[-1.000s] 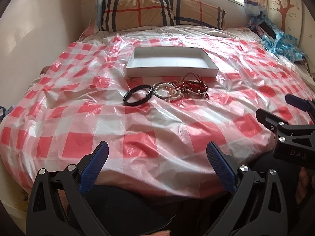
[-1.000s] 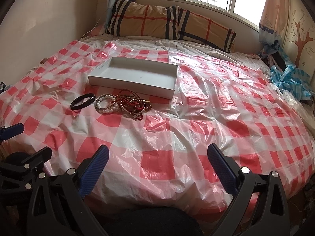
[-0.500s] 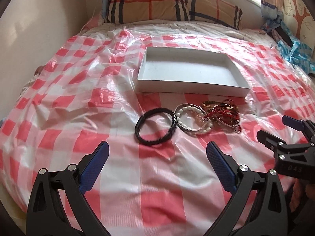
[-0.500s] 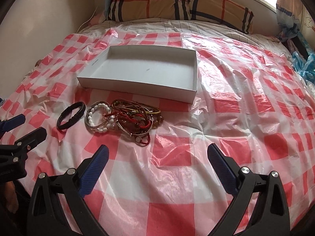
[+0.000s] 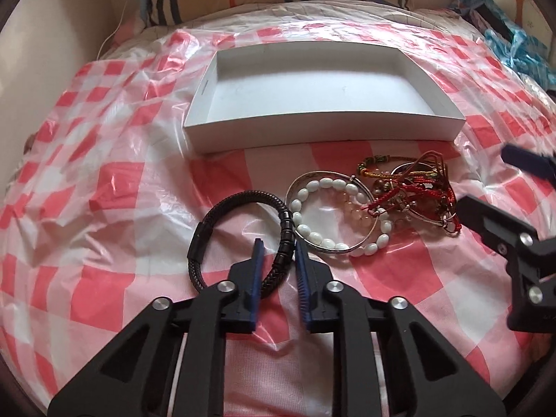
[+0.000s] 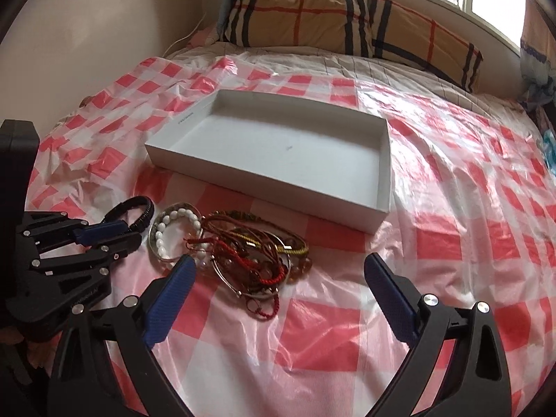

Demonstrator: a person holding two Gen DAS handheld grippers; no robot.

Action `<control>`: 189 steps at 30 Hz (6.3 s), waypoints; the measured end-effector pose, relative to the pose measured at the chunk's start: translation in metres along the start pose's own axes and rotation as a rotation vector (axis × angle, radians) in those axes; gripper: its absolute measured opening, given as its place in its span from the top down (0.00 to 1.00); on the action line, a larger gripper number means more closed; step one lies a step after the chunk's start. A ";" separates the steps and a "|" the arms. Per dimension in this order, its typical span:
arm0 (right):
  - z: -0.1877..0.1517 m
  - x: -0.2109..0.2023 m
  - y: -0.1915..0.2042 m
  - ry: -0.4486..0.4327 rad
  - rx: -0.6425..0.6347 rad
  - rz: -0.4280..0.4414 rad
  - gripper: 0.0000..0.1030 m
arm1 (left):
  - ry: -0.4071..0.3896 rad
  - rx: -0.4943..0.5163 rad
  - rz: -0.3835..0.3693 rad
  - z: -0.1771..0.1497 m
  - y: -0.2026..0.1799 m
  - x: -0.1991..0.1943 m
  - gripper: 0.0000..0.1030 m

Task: Organize jewelry
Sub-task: 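Grasp the black braided bracelet with the left tool while the right tool grasps a red cord bracelet, then carry the black bracelet into the box with the left tool while the right tool drops its bracelet, then grasp the gold beaded bracelet with the left tool while the right tool grasps a red bead bracelet, then lift both held bracelets and carry them over the white box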

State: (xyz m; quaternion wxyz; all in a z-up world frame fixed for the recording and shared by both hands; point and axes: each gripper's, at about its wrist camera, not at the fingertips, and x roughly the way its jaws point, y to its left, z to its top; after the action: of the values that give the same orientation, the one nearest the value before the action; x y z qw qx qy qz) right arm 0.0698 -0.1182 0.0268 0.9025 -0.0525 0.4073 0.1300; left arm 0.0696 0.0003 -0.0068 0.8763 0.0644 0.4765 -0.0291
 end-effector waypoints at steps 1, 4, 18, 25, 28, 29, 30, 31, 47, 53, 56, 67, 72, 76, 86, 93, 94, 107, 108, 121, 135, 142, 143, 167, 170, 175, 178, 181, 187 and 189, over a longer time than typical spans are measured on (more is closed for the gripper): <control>0.003 0.003 0.003 -0.001 -0.014 0.009 0.14 | -0.003 -0.001 -0.003 0.000 0.000 -0.001 0.86; 0.010 0.014 0.006 0.018 -0.035 0.046 0.36 | -0.007 -0.033 -0.037 0.001 0.006 -0.005 0.91; 0.010 0.006 -0.027 -0.013 0.211 0.365 0.97 | -0.123 -0.138 -0.231 -0.002 0.030 -0.038 0.91; 0.016 -0.032 -0.044 -0.178 0.281 0.483 0.97 | -0.209 -0.134 -0.257 0.000 0.028 -0.055 0.91; 0.018 -0.040 -0.048 -0.213 0.299 0.511 0.97 | -0.230 -0.125 -0.272 0.001 0.024 -0.060 0.91; 0.019 -0.040 -0.049 -0.218 0.302 0.516 0.97 | -0.234 -0.121 -0.275 0.001 0.023 -0.061 0.91; 0.019 -0.043 -0.050 -0.225 0.309 0.523 0.97 | -0.241 -0.116 -0.281 0.002 0.021 -0.063 0.91; 0.019 -0.042 -0.052 -0.229 0.313 0.528 0.97 | -0.251 -0.111 -0.290 0.002 0.019 -0.065 0.91; 0.012 -0.024 -0.071 -0.132 0.437 0.629 0.97 | -0.242 -0.082 -0.315 0.009 0.002 -0.061 0.91; 0.013 -0.033 -0.079 -0.191 0.449 0.738 0.97 | -0.245 -0.080 -0.319 0.009 0.000 -0.061 0.91; 0.020 -0.026 -0.077 -0.178 0.441 0.693 0.97 | -0.243 -0.081 -0.338 0.013 -0.002 -0.060 0.91; 0.076 0.009 -0.085 -0.227 0.439 0.540 0.97 | -0.308 -0.018 -0.305 0.082 -0.020 -0.048 0.91; 0.084 0.031 -0.095 -0.210 0.445 0.299 0.37 | -0.295 -0.030 -0.247 0.118 -0.027 -0.012 0.91; 0.075 0.034 -0.105 -0.179 0.424 0.171 0.35 | -0.210 -0.076 -0.218 0.114 -0.022 0.016 0.86; 0.050 -0.003 -0.091 -0.137 0.380 0.121 0.33 | -0.200 -0.104 -0.112 0.064 -0.010 -0.017 0.48; 0.005 -0.011 -0.083 -0.016 0.375 0.090 0.31 | -0.112 -0.118 -0.085 0.015 0.000 -0.026 0.43; -0.001 -0.010 -0.082 0.010 0.372 0.082 0.31 | -0.100 -0.118 -0.081 0.014 0.002 -0.023 0.43; -0.010 0.010 -0.086 0.080 0.426 0.153 0.30 | -0.100 -0.053 -0.084 0.023 -0.006 -0.015 0.42; -0.011 0.010 -0.091 0.079 0.456 0.157 0.29 | -0.107 -0.033 -0.089 0.025 -0.012 -0.015 0.41; -0.009 0.011 -0.102 0.065 0.521 0.197 0.26 | -0.013 0.074 -0.052 0.068 -0.062 0.044 0.64; -0.009 0.018 -0.092 0.116 0.451 0.196 0.25 | -0.057 -0.256 -0.280 0.060 0.020 0.009 0.93; -0.014 0.028 -0.030 0.212 0.158 0.240 0.25 | -0.053 -0.297 -0.211 0.058 0.037 0.013 0.93; -0.015 0.029 -0.024 0.219 0.131 0.233 0.25 | -0.049 -0.280 -0.195 0.058 0.034 0.014 0.93; -0.008 -0.002 -0.075 0.030 0.428 0.533 0.92 | -0.060 -0.204 -0.177 0.054 0.024 0.009 0.93; -0.005 -0.004 -0.081 0.015 0.448 0.535 0.92 | -0.058 -0.205 -0.178 0.055 0.024 0.009 0.93; -0.004 -0.006 -0.084 0.006 0.450 0.539 0.92 | -0.010 -0.194 -0.149 0.052 0.025 0.020 0.92; -0.004 -0.006 -0.085 0.001 0.456 0.542 0.92 | 0.023 -0.211 -0.130 0.050 0.030 0.031 0.79; -0.004 -0.005 -0.087 0.003 0.465 0.542 0.92 | 0.024 -0.239 -0.101 0.049 0.037 0.037 0.48; -0.004 -0.006 -0.084 0.003 0.450 0.545 0.92 | 0.045 -0.179 -0.094 0.048 0.021 0.048 0.57; -0.004 -0.006 -0.084 0.001 0.450 0.549 0.92 | 0.051 -0.140 -0.116 0.049 0.012 0.047 0.83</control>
State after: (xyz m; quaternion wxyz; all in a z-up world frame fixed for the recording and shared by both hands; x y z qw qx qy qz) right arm 0.0865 -0.2011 0.0277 0.8227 0.2590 0.4252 0.2745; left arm 0.1376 0.0061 -0.0191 0.8631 -0.0241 0.5025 -0.0446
